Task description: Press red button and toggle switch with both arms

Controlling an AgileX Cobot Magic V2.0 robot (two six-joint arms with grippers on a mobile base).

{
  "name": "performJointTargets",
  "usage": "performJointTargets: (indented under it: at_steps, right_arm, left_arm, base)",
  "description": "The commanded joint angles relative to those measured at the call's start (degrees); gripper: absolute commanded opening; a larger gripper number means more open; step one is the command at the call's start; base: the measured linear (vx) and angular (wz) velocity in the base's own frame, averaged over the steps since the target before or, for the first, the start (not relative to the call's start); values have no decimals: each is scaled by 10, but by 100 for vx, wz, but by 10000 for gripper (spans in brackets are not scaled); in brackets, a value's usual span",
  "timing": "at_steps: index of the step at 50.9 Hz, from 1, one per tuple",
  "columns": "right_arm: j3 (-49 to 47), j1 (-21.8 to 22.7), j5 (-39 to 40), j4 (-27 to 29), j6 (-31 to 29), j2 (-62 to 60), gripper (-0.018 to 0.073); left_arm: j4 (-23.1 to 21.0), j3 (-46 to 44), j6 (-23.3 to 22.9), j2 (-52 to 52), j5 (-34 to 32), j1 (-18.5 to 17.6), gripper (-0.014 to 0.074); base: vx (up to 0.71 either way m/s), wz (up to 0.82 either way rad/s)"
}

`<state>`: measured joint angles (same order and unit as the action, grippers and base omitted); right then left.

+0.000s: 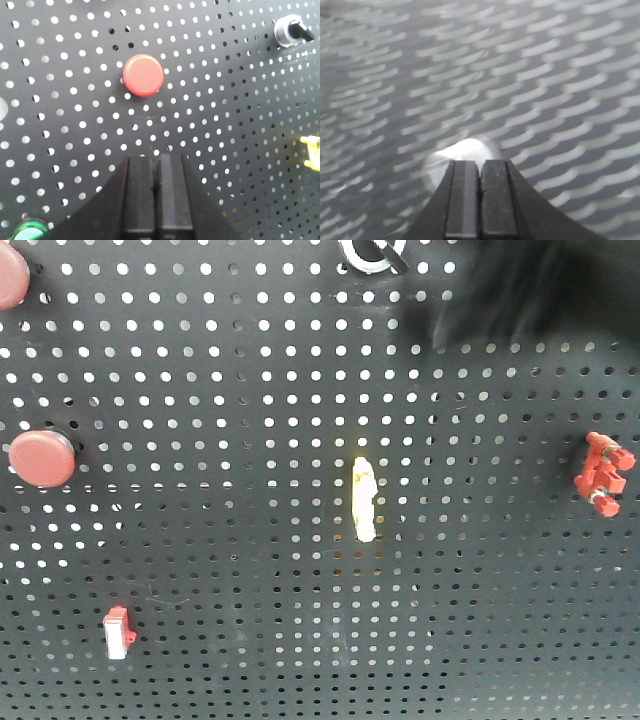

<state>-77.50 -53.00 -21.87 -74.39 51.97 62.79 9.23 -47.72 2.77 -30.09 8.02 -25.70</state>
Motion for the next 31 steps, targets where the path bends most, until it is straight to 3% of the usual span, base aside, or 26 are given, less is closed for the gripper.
performJointTargets:
  at_steps: [1, 19, 31]
  right_arm:
    - [24, 1, 9, -21, 9, -54, -3]
    - [168, 1, -40, -21, 9, -245, -3]
    - [217, 1, -34, -37, 10, -257, -3]
  left_arm:
    - [-4, -16, -4, -3, -48, -3, 2]
    - [-4, -16, -4, -4, -56, -3, 2]
    - [-4, -16, -4, -3, -86, -3, 2]
  base:
    - [0, 0]
    - [0, 0]
    - [0, 0]
